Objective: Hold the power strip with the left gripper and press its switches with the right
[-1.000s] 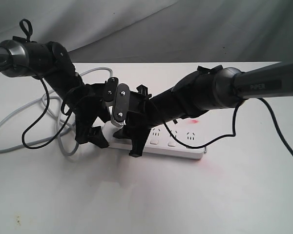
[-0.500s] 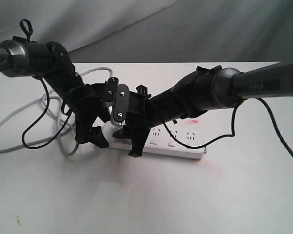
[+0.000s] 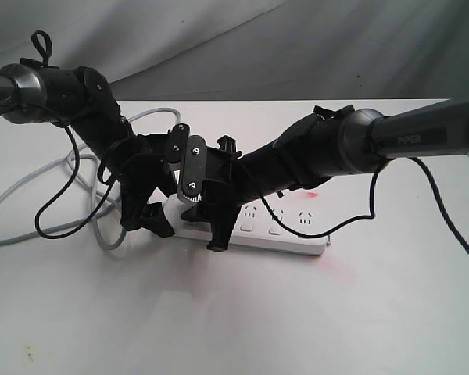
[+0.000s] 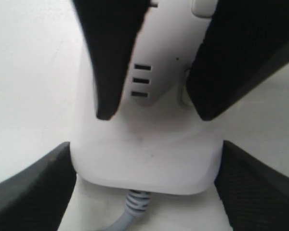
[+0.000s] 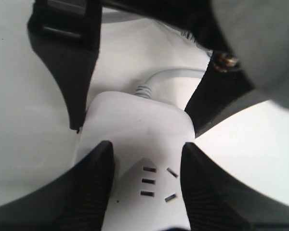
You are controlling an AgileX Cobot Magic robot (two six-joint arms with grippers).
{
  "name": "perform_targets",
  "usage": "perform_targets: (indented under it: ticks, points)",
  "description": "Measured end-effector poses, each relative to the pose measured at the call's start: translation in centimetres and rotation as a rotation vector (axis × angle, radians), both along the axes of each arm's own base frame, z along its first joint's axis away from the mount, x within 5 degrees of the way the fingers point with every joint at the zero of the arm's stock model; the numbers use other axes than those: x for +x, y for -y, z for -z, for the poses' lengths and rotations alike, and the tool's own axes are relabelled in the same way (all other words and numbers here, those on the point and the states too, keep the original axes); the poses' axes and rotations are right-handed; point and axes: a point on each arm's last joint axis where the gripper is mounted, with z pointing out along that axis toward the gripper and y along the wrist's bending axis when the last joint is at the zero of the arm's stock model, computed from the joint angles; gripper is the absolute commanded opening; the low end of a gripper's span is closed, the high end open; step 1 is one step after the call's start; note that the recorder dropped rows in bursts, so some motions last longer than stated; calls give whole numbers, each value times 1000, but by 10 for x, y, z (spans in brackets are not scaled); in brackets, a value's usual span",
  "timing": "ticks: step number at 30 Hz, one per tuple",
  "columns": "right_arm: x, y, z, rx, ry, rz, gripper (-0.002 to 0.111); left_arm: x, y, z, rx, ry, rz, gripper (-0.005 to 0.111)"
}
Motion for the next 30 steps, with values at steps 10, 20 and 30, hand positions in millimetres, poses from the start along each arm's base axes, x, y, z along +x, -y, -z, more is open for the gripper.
perform_targets:
  ticks: [10,20,30]
  points:
    - [-3,1,-8,5,11,-2,43,0,0,0,0,0,0,51]
    - [-1,14,-49,37,83,28,43,0,0,0,0,0,0,51]
    - [-15,30,-47,20,40,42,43,0,0,0,0,0,0,51]
